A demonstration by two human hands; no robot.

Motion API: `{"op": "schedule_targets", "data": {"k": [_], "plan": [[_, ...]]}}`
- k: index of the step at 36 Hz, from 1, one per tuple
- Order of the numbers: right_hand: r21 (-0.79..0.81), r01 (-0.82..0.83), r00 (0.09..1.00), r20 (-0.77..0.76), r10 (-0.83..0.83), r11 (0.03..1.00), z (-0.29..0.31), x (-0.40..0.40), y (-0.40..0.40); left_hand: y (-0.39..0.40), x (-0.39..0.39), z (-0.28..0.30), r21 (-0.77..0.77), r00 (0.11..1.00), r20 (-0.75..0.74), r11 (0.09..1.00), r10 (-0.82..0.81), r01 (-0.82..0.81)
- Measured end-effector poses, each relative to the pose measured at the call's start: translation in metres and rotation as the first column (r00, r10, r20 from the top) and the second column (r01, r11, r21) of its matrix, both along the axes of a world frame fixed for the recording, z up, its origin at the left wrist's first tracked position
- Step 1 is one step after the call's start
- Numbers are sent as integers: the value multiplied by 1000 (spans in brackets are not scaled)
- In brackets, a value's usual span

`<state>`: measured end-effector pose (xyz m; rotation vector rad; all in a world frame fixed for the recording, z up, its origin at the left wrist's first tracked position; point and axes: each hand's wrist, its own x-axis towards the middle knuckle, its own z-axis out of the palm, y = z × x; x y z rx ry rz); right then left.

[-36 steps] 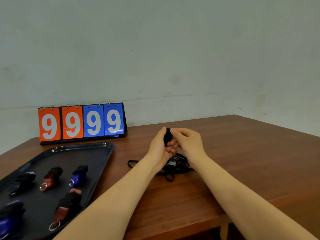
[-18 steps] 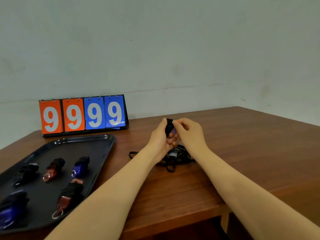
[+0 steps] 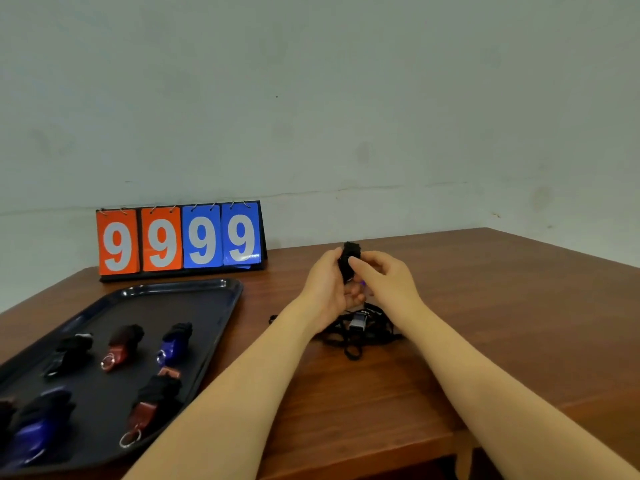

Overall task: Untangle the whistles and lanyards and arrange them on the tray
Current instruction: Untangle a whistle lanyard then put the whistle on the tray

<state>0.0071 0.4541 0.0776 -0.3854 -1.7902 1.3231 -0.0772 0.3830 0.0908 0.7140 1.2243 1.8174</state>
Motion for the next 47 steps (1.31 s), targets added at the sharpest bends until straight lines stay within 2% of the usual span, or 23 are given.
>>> {"op": "schedule_targets", "data": {"k": [6, 9, 11, 14, 16, 20, 22, 24, 26, 28, 31, 35, 39, 44, 47], "plan": [[-21, 32, 999, 27, -31, 999, -1, 1, 0, -6, -1, -2, -74, 993, -115, 997, -38, 29], [2, 62, 997, 36, -62, 998, -2, 2, -1, -7, -1, -3, -107, 987, -159, 994, 16, -33], [11, 77, 995, 58, -77, 997, -2, 1, -1, -8, 0, -2, -138, 964, -253, 984, 76, -114], [-5, 108, 991, 76, -107, 994, -4, 2, 1, -7, 2, 0, -159, 876, -445, 946, 186, -282], [-18, 120, 990, 74, -118, 993, -3, 2, 0, -6, 0, -1, -106, 787, -552, 913, 276, -395], [-26, 130, 988, 83, -128, 991, -2, 5, -4, -12, -1, 5, 32, 673, -598, 852, 435, -522], [-36, 123, 988, 94, -119, 992, 0, 6, -7, -15, -1, 14, 61, 654, -589, 833, 474, -549], [-53, 111, 990, 98, -106, 992, 6, 6, -9, -20, 1, 29, 59, 658, -593, 840, 464, -539], [-79, 119, 988, 106, -111, 990, 15, 7, -14, -32, 1, 43, 53, 622, -672, 863, 403, -503], [-146, 102, 987, 137, -82, 984, 24, 7, -21, -53, -1, 52, 37, 517, -800, 885, 305, -465], [-265, -11, 982, 177, 60, 964, 35, 5, -35, -95, -12, 57, 15, 307, -935, 885, 178, -466], [-216, -159, 944, 252, 212, 963, 46, -1, -78, -170, -45, 60, -49, 206, -976, 845, 74, -533], [-224, -253, 917, 254, 307, 941, 48, -20, -115, -234, -92, 59, -134, 247, -968, 759, 37, -637], [-164, -287, 912, 256, 322, 944, 43, -56, -161, -312, -148, 34, -191, 279, -958, 566, 71, -802], [-118, -270, 913, 284, 293, 956, 40, -78, -178, -339, -163, 19, -239, 362, -919, 509, 158, -827]]}}
